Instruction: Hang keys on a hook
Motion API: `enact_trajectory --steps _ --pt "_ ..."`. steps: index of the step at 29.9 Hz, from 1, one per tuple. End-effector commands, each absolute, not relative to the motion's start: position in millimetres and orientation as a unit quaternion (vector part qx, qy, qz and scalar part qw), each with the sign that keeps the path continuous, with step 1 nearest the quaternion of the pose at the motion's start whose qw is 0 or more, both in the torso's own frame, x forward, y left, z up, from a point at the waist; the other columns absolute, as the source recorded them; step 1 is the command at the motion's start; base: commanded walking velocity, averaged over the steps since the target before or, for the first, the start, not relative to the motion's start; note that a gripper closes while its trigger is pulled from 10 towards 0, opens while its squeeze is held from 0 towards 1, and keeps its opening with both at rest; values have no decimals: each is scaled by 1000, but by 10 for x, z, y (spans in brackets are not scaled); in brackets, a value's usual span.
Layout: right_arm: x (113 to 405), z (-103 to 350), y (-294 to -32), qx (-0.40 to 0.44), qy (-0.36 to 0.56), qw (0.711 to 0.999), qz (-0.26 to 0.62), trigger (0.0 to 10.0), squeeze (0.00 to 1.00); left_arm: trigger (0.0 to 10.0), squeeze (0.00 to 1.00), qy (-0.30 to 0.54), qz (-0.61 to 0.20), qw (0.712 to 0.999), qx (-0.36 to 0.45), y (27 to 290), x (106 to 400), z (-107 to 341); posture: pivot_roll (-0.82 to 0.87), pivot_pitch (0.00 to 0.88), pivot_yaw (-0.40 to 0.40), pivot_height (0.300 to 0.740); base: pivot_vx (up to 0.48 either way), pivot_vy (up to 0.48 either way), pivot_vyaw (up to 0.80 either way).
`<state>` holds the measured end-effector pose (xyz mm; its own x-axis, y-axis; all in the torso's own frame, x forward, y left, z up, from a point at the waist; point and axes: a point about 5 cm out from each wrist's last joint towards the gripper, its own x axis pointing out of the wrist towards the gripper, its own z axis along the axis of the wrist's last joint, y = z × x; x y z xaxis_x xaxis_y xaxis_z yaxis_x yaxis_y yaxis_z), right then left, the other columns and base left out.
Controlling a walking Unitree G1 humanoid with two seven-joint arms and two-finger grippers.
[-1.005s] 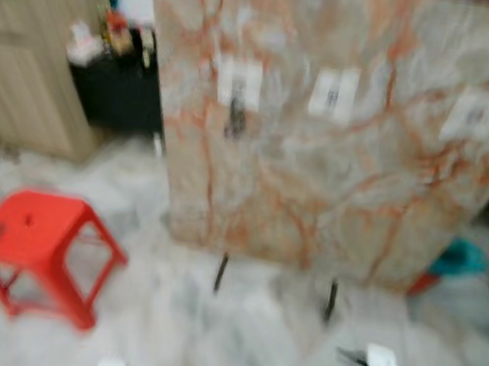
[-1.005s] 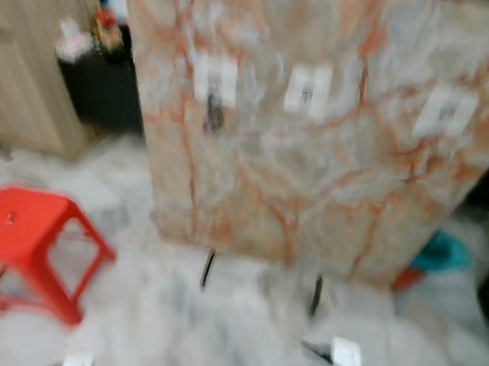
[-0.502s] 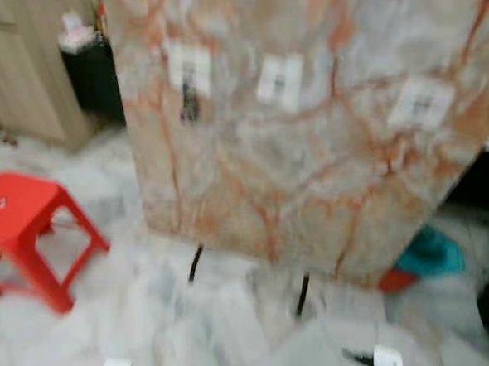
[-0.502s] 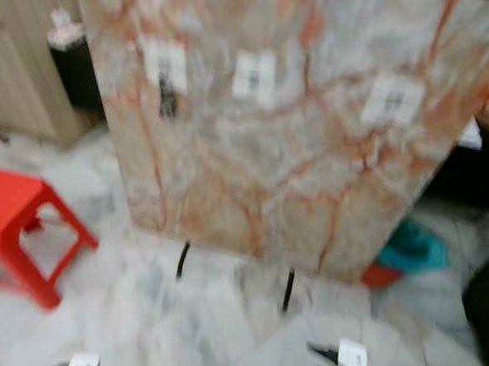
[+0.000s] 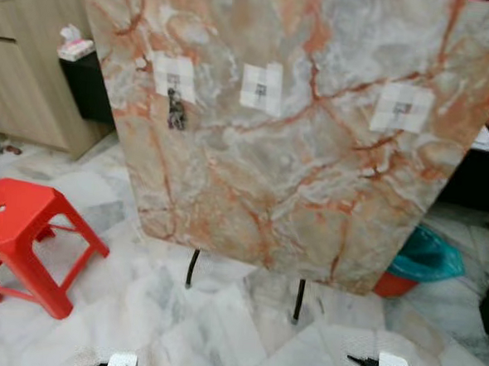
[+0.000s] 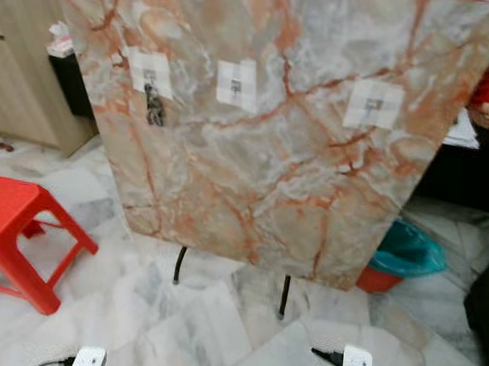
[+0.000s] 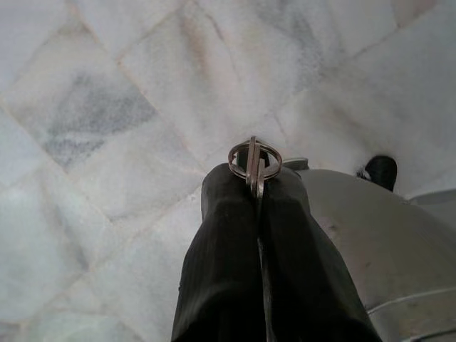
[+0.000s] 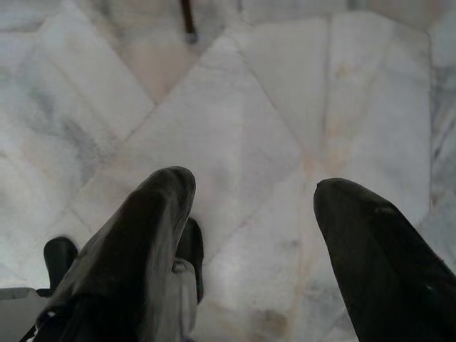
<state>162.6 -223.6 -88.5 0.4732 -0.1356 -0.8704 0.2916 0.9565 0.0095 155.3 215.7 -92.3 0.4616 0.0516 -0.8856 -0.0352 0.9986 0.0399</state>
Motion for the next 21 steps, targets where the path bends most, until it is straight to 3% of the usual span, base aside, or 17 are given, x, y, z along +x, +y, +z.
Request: enact_trajectory --steps 1,5,21 --pt "1687 -867 -2205 77 496 857 -119 10000 0 10000 0 520 28 854 4 2161 1540 -928 -1 0 -39 740 345 0 -688" --pt "1693 -867 -2192 76 497 856 -117 10000 0 10000 0 521 26 853 5 2157 1540 -928 1 0 -40 740 347 0 -800" --pt "1707 -864 -2175 79 491 859 -117 10000 0 10000 0 521 19 853 29 2166 1532 -930 -1 0 -37 740 337 0 0"
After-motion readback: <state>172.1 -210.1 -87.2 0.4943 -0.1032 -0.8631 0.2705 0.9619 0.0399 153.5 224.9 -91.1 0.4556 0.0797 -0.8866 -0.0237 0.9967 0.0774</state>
